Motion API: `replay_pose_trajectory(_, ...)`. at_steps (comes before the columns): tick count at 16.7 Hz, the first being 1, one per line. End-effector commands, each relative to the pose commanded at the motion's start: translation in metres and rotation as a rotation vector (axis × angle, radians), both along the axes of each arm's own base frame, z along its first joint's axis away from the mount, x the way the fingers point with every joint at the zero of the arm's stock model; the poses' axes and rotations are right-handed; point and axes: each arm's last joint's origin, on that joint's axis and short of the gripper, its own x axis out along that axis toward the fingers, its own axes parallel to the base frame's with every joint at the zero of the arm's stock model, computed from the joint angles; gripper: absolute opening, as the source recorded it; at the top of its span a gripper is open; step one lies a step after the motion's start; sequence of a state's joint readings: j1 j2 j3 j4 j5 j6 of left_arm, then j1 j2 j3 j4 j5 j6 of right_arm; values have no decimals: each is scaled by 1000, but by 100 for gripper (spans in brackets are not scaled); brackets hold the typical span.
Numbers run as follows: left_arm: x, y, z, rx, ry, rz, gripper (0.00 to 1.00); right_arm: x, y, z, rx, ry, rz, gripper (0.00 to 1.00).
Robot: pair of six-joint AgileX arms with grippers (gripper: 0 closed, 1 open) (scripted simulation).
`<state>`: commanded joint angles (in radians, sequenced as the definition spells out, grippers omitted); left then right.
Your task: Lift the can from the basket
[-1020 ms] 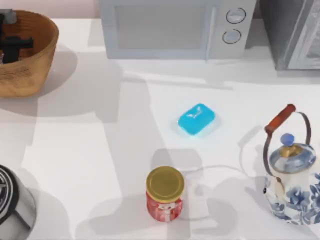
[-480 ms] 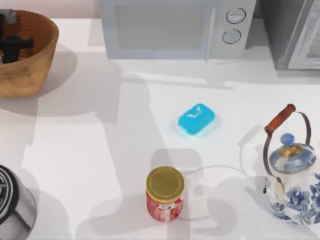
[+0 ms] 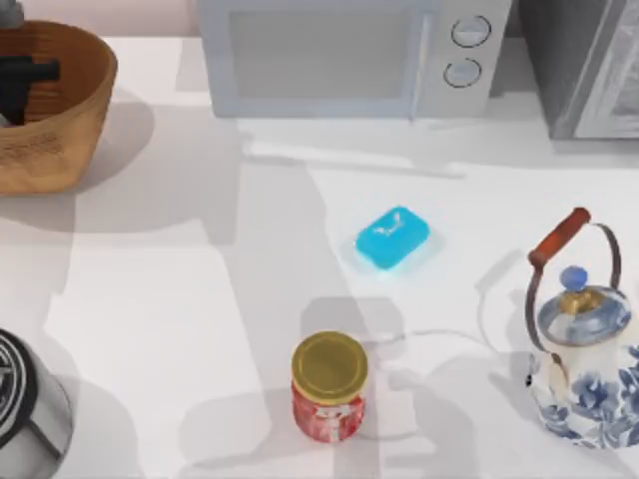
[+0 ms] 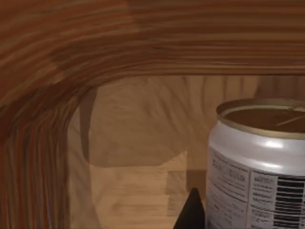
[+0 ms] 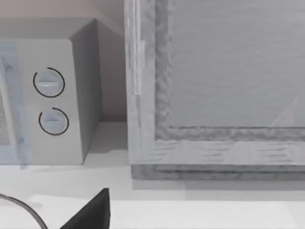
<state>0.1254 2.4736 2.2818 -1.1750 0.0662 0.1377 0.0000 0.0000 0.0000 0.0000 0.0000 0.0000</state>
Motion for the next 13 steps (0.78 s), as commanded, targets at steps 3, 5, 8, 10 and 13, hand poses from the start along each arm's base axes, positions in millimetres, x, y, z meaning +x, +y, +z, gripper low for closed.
replay_pose_trajectory(3, -18, 5, 36, 24, -128, 9, 0, 0, 0, 0, 0, 0, 0, 100)
replay_pose_trajectory(5, -42, 9, 66, 50, -227, 28, 0, 0, 0, 0, 0, 0, 0, 100)
replay_pose_trajectory(8, -101, 8, 110, 94, -402, 63, 0, 0, 0, 0, 0, 0, 0, 100)
replay_pose_trajectory(10, -154, -2, 134, 120, -541, 80, 0, 0, 0, 0, 0, 0, 0, 100)
replay_pose_trajectory(13, -245, -24, 148, 144, -778, 87, 0, 0, 0, 0, 0, 0, 0, 100)
